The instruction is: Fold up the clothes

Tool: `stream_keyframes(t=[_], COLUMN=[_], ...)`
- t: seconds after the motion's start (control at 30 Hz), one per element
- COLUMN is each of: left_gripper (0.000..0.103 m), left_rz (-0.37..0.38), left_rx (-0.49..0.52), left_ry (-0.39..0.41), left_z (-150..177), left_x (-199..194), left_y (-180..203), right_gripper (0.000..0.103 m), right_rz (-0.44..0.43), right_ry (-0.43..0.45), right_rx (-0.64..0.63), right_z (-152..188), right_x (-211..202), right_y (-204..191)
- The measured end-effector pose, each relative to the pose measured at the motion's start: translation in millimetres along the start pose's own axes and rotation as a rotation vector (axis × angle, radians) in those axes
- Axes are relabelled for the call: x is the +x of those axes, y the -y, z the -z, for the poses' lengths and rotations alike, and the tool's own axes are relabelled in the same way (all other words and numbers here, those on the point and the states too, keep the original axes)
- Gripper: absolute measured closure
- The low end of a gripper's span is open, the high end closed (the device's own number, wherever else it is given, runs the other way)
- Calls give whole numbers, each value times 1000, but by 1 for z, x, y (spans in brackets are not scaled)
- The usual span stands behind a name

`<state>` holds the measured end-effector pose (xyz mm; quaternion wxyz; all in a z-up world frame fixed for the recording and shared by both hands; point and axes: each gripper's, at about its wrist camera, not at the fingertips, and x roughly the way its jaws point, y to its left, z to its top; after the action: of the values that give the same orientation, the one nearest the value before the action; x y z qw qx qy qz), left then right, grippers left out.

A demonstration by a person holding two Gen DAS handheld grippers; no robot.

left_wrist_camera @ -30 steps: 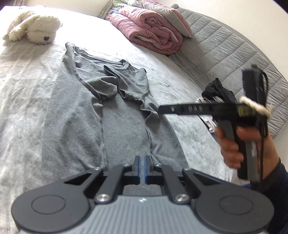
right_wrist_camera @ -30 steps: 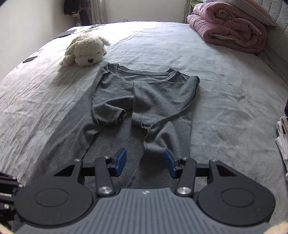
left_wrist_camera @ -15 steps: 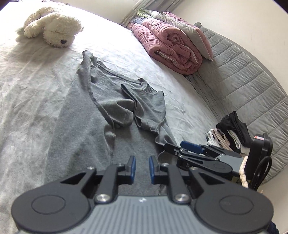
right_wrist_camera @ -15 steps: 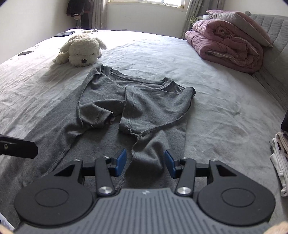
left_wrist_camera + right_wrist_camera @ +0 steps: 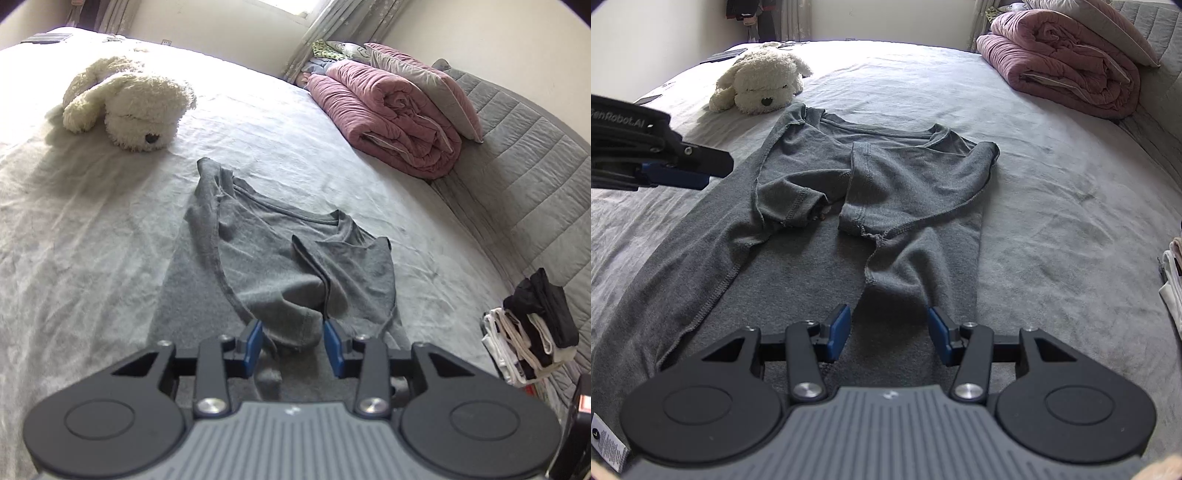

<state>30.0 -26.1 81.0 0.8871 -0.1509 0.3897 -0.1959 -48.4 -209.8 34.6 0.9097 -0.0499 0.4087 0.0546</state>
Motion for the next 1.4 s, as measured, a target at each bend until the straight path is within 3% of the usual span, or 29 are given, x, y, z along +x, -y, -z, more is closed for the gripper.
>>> stream_keyframes(t=[0.23, 0.33, 0.43, 0.7, 0.73, 0.77, 0.83, 0.9, 1.07, 1.17, 1.2, 1.37, 1.4], left_gripper=[63, 61, 61, 63, 64, 77, 88, 95, 98, 98, 98, 99, 100], left_rz=[22, 36, 14, -6, -14, -31, -72, -61, -16, -13, -9, 10, 11], left_rx=[4, -14, -48, -59, -45, -20, 32, 37, 46, 50, 47, 46, 50], left_ry=[-13, -67, -112, -112, -116, -110, -83, -53, -3, 4, 9, 32, 37], left_z=[-36, -45, -50, -55, -54, -54, -52, -53, -62, -68, -70, -79, -81], left_x=[51, 81, 109, 148, 152, 155, 157, 154, 146, 145, 144, 139, 138], left_y=[15, 22, 23, 24, 26, 28, 32, 32, 30, 29, 29, 31, 32], right_gripper=[52, 52, 52, 53, 56, 56, 76, 91, 92, 72, 71, 72, 80], right_rz=[-15, -5, 9, 47, 62, 75, 96, 116, 141, 156, 155, 160, 174], right_ry=[-8, 4, 10, 19, 28, 36, 54, 65, 93, 105, 103, 92, 88], right_rx=[-26, -39, -48, -62, -63, -63, -71, -80, -51, -65, -72, -105, -113], right_z=[13, 16, 18, 31, 32, 33, 36, 39, 41, 42, 41, 41, 41], right_x=[-3, -3, -2, 1, 1, 1, -1, -2, -7, -6, -5, -2, -1], right_y=[-7, -11, -16, -27, -29, -30, -36, -41, -45, -51, -53, -64, -66])
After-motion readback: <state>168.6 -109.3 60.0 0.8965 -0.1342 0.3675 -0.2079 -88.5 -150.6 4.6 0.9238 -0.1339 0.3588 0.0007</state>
